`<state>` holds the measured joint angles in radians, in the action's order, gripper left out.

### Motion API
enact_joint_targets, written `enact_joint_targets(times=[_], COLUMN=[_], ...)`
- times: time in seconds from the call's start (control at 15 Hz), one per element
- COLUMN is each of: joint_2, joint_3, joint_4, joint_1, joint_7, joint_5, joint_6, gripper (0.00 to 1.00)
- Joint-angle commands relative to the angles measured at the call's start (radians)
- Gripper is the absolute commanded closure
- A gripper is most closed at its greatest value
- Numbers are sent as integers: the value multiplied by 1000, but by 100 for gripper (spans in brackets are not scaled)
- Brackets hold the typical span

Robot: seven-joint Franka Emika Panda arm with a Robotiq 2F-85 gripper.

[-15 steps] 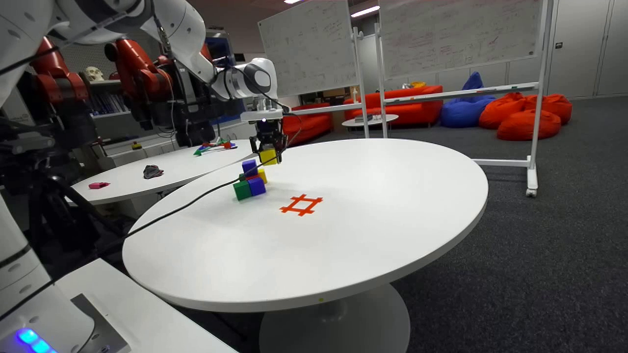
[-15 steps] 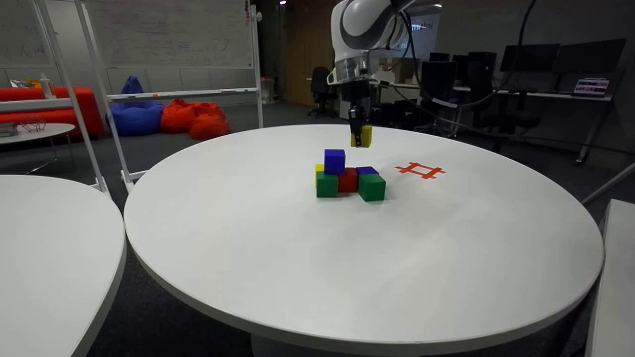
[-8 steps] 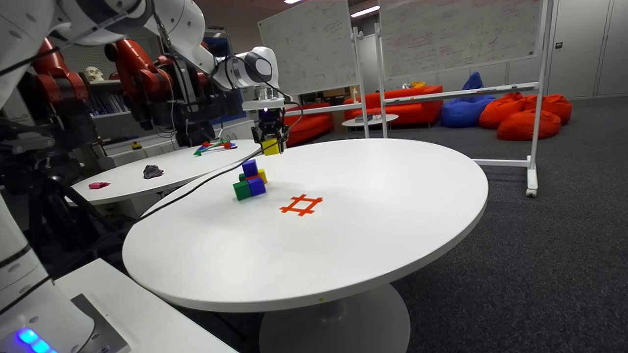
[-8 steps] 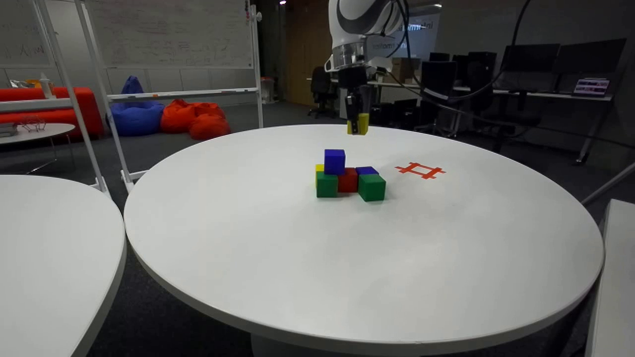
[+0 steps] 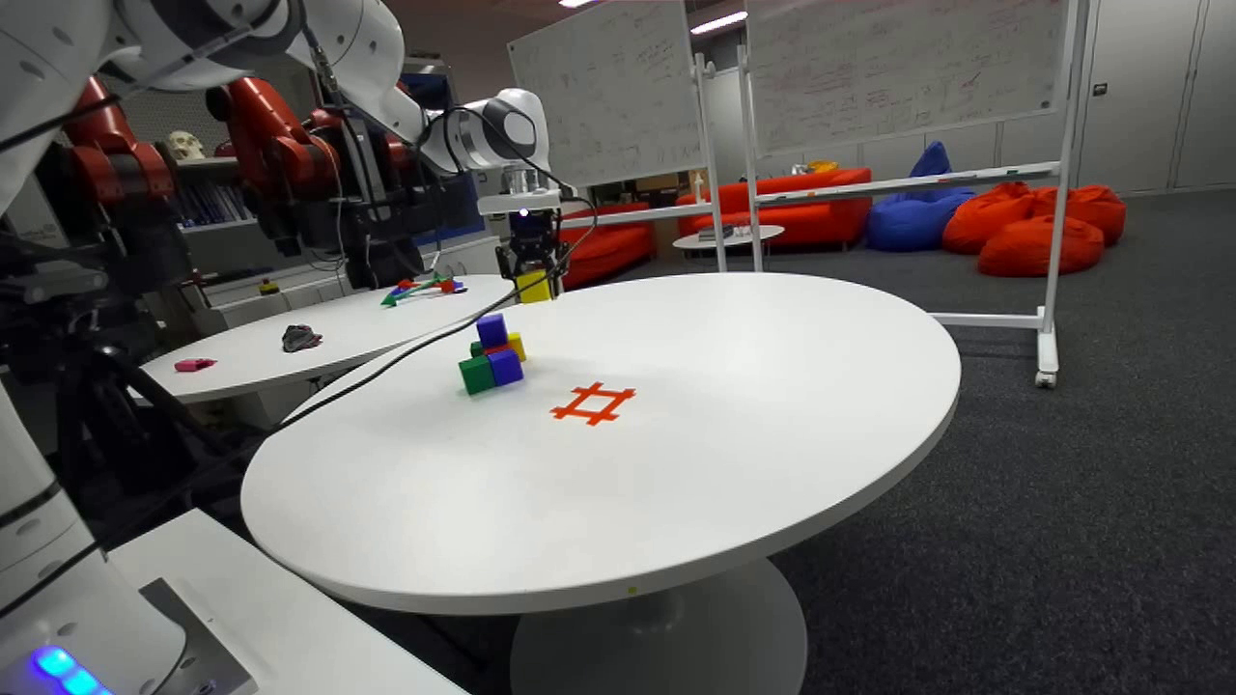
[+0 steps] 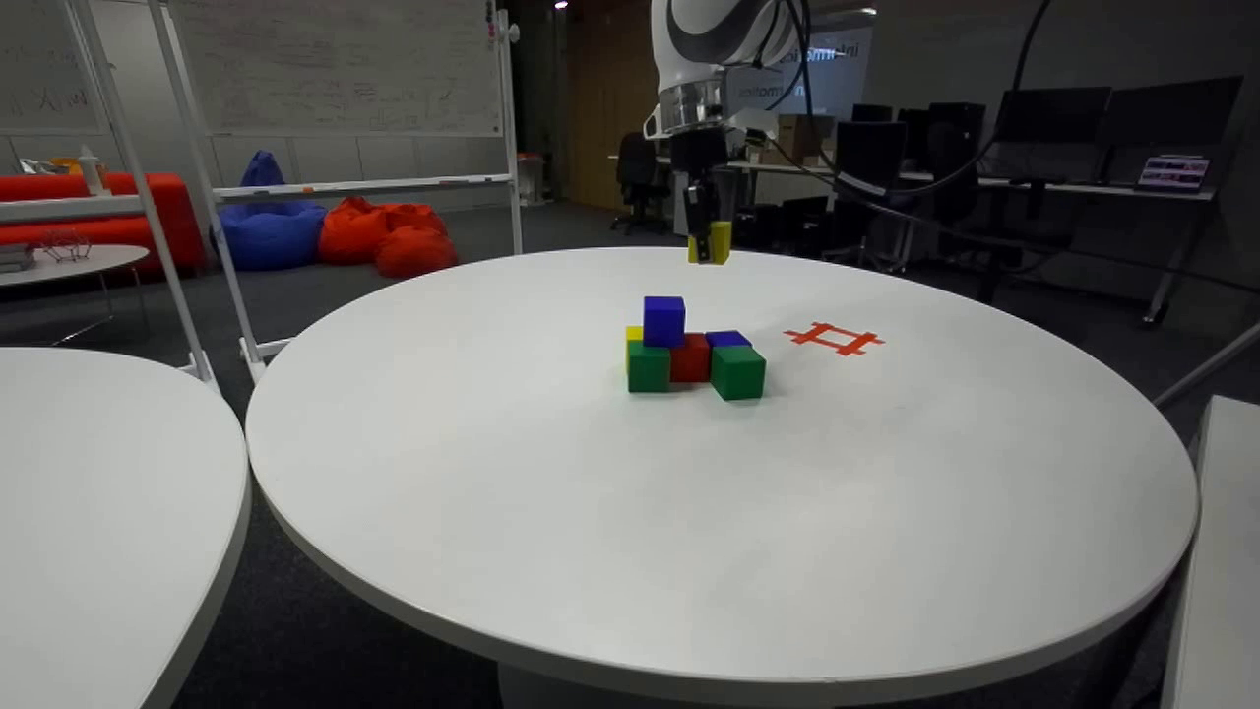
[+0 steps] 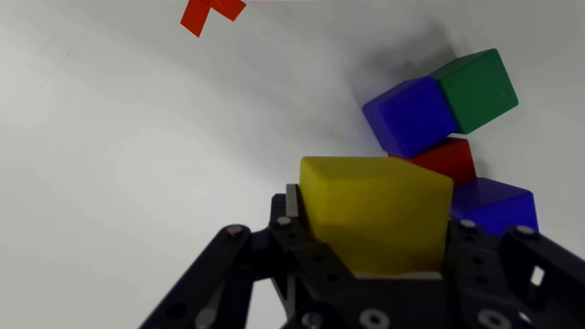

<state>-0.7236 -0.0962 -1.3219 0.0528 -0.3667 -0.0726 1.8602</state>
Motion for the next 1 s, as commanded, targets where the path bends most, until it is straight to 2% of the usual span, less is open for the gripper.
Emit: enact_joint_targets(times=[0.0, 0.27, 0.33, 0.93], joint_2=[-10, -8, -3, -3], joint_3=[3, 0, -3, -3], joint_4=[28, 18, 3, 3], joint_1=[4, 1, -1, -1], joint_7=[4, 11, 2, 2], joint_5=[-13, -1, -1, -1], joint_6=[-32, -26, -3, -3], gripper=[68, 68, 43, 43])
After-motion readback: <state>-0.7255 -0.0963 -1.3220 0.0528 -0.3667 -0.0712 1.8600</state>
